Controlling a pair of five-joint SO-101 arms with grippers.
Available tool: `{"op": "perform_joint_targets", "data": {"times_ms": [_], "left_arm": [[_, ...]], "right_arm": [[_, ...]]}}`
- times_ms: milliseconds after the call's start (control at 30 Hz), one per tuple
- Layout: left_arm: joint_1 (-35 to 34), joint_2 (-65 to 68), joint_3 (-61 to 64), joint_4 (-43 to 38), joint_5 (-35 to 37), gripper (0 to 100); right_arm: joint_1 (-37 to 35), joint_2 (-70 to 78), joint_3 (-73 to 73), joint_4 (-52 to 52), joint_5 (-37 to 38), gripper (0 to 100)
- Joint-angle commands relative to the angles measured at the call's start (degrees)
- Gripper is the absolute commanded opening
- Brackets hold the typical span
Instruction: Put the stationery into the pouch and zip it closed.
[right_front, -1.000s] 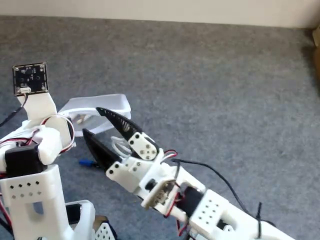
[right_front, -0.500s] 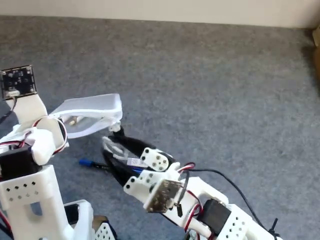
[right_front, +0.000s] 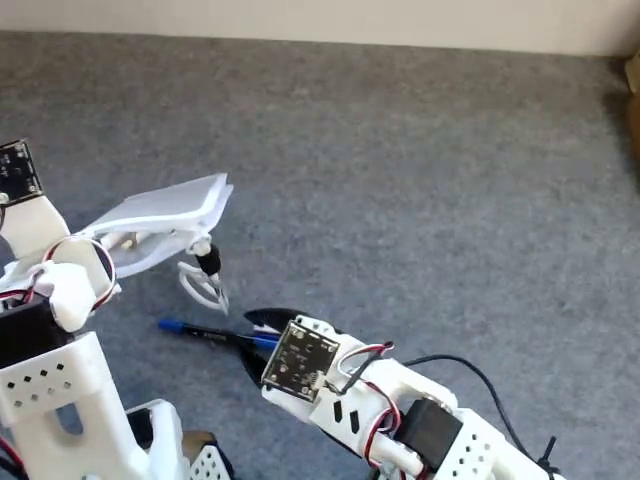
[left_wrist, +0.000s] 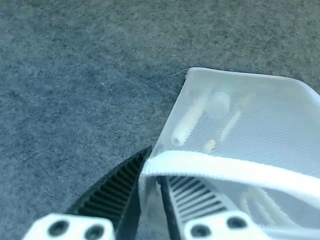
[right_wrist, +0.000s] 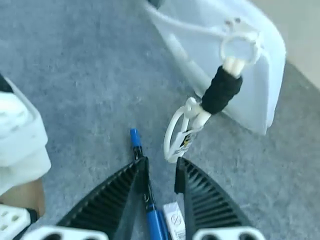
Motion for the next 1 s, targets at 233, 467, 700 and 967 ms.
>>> {"op": "perform_joint_targets", "data": {"times_ms": [233, 467, 700, 967], "left_arm": [[-1.5, 0.9, 0.8, -2.1, 1.0, 1], [-1.5, 0.9, 2.7, -3.8, 1.0, 1], [-1.4, 0.9, 2.8, -3.8, 1.0, 1], [-5.1, 0.9, 2.3, -3.9, 1.1, 1]], "right_arm": [[4.0, 18.2, -2.3, 2.0, -0.4, 8.4], [6.9, 35.9, -12.0, 2.2, -0.4, 8.4], [6.9, 49.6, -19.8, 2.2, -0.4, 8.5], [6.8, 60.0, -26.2, 2.2, -0.4, 10.7]]}}
